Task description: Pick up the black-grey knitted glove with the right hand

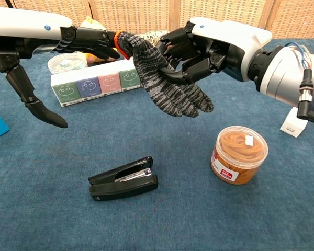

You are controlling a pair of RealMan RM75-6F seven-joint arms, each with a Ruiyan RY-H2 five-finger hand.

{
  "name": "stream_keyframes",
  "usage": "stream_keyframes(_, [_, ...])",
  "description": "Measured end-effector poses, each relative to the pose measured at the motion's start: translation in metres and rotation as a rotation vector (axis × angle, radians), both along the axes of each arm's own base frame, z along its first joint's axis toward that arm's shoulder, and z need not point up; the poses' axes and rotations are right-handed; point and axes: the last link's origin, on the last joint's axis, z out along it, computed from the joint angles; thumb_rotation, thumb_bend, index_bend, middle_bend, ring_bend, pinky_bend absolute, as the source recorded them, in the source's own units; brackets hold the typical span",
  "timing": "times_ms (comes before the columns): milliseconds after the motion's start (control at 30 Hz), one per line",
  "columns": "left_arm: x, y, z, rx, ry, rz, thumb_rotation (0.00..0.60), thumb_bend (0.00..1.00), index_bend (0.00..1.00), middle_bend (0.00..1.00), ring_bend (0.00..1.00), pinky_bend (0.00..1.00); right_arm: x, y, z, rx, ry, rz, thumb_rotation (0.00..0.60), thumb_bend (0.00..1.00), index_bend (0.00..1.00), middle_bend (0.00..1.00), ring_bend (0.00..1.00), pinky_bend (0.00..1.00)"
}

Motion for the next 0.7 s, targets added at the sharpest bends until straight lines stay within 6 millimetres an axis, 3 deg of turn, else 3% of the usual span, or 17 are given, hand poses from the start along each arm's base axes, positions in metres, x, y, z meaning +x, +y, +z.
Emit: stream_keyframes(700, [0.0049, 0.0032, 0.0026, 0.010, -0.016, 0.022, 0.600, 0.09, 0.00, 0.00, 0.00, 0.00, 0.0017, 0.0013, -0.0018, -0.010, 0.015, 0.006, 0.600, 0.58, 0.60, 0.60, 0.53, 0.67])
